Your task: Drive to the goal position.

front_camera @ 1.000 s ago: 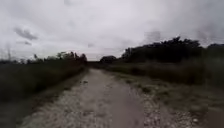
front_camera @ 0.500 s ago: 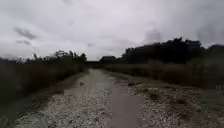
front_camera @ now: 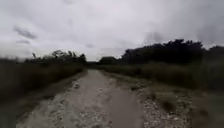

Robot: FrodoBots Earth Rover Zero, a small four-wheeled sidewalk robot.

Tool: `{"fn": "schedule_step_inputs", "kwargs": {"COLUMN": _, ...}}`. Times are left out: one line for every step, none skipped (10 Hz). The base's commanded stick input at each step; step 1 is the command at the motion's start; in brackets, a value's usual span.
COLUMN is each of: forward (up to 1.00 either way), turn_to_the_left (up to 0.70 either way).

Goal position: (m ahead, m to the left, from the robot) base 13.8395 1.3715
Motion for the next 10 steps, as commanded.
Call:
{"fn": "schedule_step_inputs", "kwargs": {"forward": 0.7, "turn_to_the_left": 0.0}}
{"fn": "schedule_step_inputs", "kwargs": {"forward": 0.7, "turn_to_the_left": 0.0}}
{"fn": "schedule_step_inputs", "kwargs": {"forward": 0.7, "turn_to_the_left": 0.0}}
{"fn": "schedule_step_inputs", "kwargs": {"forward": 0.7, "turn_to_the_left": 0.0}}
{"fn": "schedule_step_inputs", "kwargs": {"forward": 0.7, "turn_to_the_left": 0.0}}
{"fn": "schedule_step_inputs", "kwargs": {"forward": 0.7, "turn_to_the_left": 0.0}}
{"fn": "schedule_step_inputs", "kwargs": {"forward": 0.7, "turn_to_the_left": 0.0}}
{"fn": "schedule_step_inputs", "kwargs": {"forward": 0.7, "turn_to_the_left": 0.12}}
{"fn": "schedule_step_inputs", "kwargs": {"forward": 0.7, "turn_to_the_left": 0.35}}
{"fn": "schedule_step_inputs", "kwargs": {"forward": 0.7, "turn_to_the_left": 0.22}}
